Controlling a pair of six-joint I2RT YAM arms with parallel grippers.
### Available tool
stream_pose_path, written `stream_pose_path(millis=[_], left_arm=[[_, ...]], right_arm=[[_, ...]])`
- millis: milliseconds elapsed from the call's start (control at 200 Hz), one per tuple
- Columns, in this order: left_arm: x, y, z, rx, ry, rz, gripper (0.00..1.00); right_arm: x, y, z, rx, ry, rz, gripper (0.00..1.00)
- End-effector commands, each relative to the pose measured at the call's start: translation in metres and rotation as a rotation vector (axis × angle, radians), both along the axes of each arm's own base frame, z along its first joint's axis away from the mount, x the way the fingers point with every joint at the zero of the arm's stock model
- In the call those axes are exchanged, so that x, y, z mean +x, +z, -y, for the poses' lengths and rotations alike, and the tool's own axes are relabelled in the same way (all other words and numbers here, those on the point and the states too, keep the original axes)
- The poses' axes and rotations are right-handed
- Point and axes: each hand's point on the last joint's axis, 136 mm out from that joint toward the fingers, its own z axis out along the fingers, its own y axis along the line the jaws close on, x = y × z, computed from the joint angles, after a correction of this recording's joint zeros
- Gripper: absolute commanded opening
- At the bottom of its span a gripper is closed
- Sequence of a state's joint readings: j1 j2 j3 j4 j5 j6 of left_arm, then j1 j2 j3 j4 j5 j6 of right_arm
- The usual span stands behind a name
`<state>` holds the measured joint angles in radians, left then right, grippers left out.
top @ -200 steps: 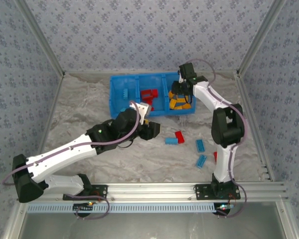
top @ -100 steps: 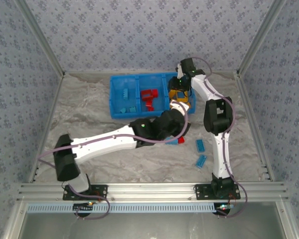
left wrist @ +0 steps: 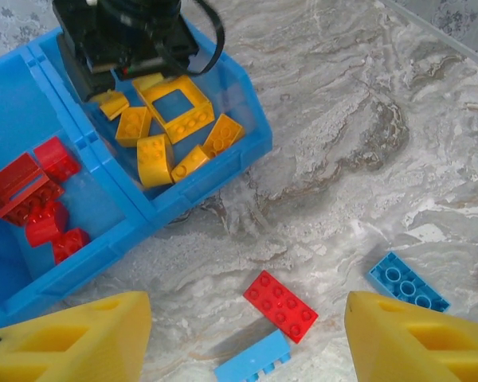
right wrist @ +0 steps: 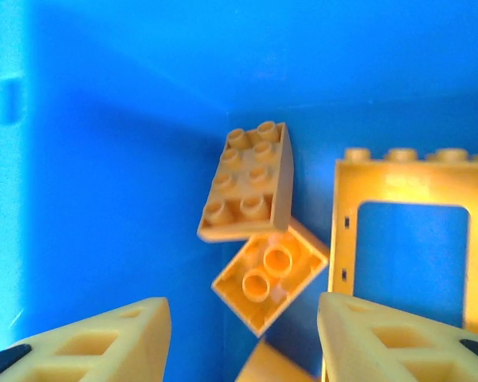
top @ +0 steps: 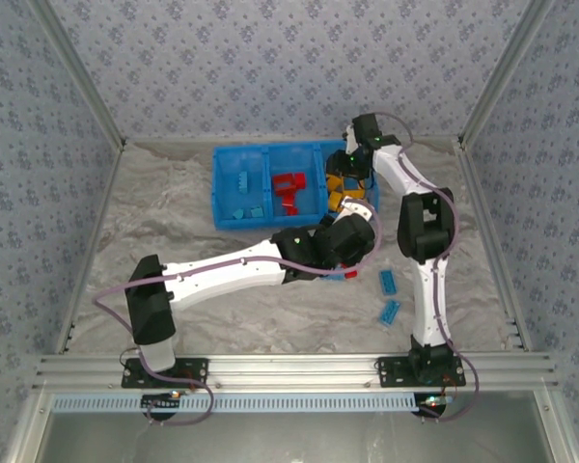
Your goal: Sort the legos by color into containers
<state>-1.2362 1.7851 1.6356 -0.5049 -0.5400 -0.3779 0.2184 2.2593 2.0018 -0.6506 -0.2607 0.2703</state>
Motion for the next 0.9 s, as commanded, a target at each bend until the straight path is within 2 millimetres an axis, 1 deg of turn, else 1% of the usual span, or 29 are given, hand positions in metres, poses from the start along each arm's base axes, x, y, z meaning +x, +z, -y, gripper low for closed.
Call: stream_pose_path(millis=[0, 15, 130, 180, 190, 230, 245, 305, 310, 330, 345, 390, 400, 410, 435, 455, 480, 535, 615, 645, 660, 725, 765, 804, 819, 834, 894], left_arm=[[-0.004, 0.006, -0.016, -0.041, 0.035, -0.055, 0.65], [-0.003, 0.005, -0.016, -0.046, 0.039, -0.066, 0.65], [0.004, -0.01, -0.023, -0.076, 0.092, -0.156, 0.63], [0.009, -0.019, -0.024, -0.093, 0.116, -0.212, 0.62], [0.01, -0.021, -0.024, -0.093, 0.122, -0.223, 0.61], [0.015, -0.031, -0.025, -0.101, 0.149, -0.273, 0.61], [0.017, -0.035, -0.026, -0.103, 0.16, -0.293, 0.61], [0.024, -0.051, -0.025, -0.108, 0.209, -0.372, 0.61], [0.025, -0.052, -0.025, -0.11, 0.211, -0.378, 0.61], [0.026, -0.059, -0.026, -0.099, 0.226, -0.405, 0.6], [0.027, -0.063, -0.025, -0.095, 0.235, -0.423, 0.61], [0.031, -0.075, -0.021, -0.086, 0.253, -0.467, 0.61], [0.032, -0.077, -0.019, -0.085, 0.256, -0.472, 0.61], [0.032, -0.08, -0.018, -0.079, 0.259, -0.478, 0.61], [0.034, -0.084, -0.015, -0.069, 0.263, -0.488, 0.61], [0.036, -0.089, -0.012, -0.061, 0.266, -0.493, 0.61], [0.038, -0.095, -0.009, -0.05, 0.27, -0.499, 0.62], [0.042, -0.108, -0.003, -0.035, 0.286, -0.522, 0.62], [0.047, -0.125, 0.004, -0.032, 0.308, -0.571, 0.62], [0.046, -0.135, 0.001, -0.012, 0.327, -0.593, 0.62], [0.049, -0.13, 0.004, -0.025, 0.332, -0.591, 0.62], [0.049, -0.135, -0.003, -0.006, 0.382, -0.608, 0.62], [0.047, -0.134, -0.006, 0.004, 0.384, -0.601, 0.61], [0.045, -0.13, -0.01, 0.009, 0.386, -0.582, 0.61], [0.045, -0.126, -0.009, 0.002, 0.376, -0.572, 0.61], [0.041, -0.132, -0.013, 0.02, 0.37, -0.575, 0.61], [0.033, -0.133, -0.011, 0.038, 0.275, -0.575, 0.61]], right_arm=[[-0.013, 0.101, 0.013, -0.024, -0.031, 0.216, 0.55], [-0.013, 0.114, 0.014, -0.022, -0.037, 0.255, 0.55], [-0.049, 0.159, 0.031, -0.053, -0.081, 0.344, 0.55], [-0.071, 0.165, 0.038, -0.064, -0.101, 0.358, 0.56], [-0.075, 0.163, 0.039, -0.067, -0.104, 0.357, 0.56], [-0.095, 0.173, 0.046, -0.075, -0.127, 0.383, 0.56], [-0.103, 0.169, 0.048, -0.085, -0.137, 0.377, 0.56], [-0.138, 0.17, 0.06, -0.1, -0.186, 0.383, 0.57], [-0.14, 0.172, 0.06, -0.1, -0.188, 0.39, 0.57], [-0.152, 0.169, 0.063, -0.108, -0.199, 0.387, 0.58], [-0.162, 0.17, 0.064, -0.107, -0.202, 0.393, 0.58], [-0.19, 0.164, 0.064, -0.111, -0.204, 0.395, 0.6], [-0.195, 0.166, 0.065, -0.109, -0.205, 0.402, 0.6], [-0.203, 0.158, 0.066, -0.117, -0.205, 0.387, 0.6], [-0.217, 0.15, 0.065, -0.123, -0.201, 0.374, 0.61], [-0.229, 0.147, 0.067, -0.126, -0.201, 0.375, 0.61], [-0.243, 0.147, 0.064, -0.112, -0.192, 0.384, 0.61], [-0.274, 0.133, 0.064, -0.103, -0.18, 0.361, 0.62], [-0.311, 0.119, 0.066, -0.084, -0.169, 0.346, 0.63], [-0.322, 0.114, 0.067, -0.082, -0.168, 0.344, 0.64], [-0.327, 0.112, 0.068, -0.083, -0.166, 0.341, 0.64], [-0.346, 0.108, 0.077, -0.084, -0.182, 0.338, 0.64], [-0.354, 0.106, 0.083, -0.092, -0.186, 0.333, 0.64], [-0.36, 0.107, 0.087, -0.092, -0.189, 0.339, 0.64], [-0.362, 0.108, 0.088, -0.093, -0.188, 0.341, 0.64], [-0.363, 0.109, 0.089, -0.094, -0.189, 0.345, 0.64], [-0.367, 0.114, 0.094, -0.098, -0.193, 0.353, 0.65]])
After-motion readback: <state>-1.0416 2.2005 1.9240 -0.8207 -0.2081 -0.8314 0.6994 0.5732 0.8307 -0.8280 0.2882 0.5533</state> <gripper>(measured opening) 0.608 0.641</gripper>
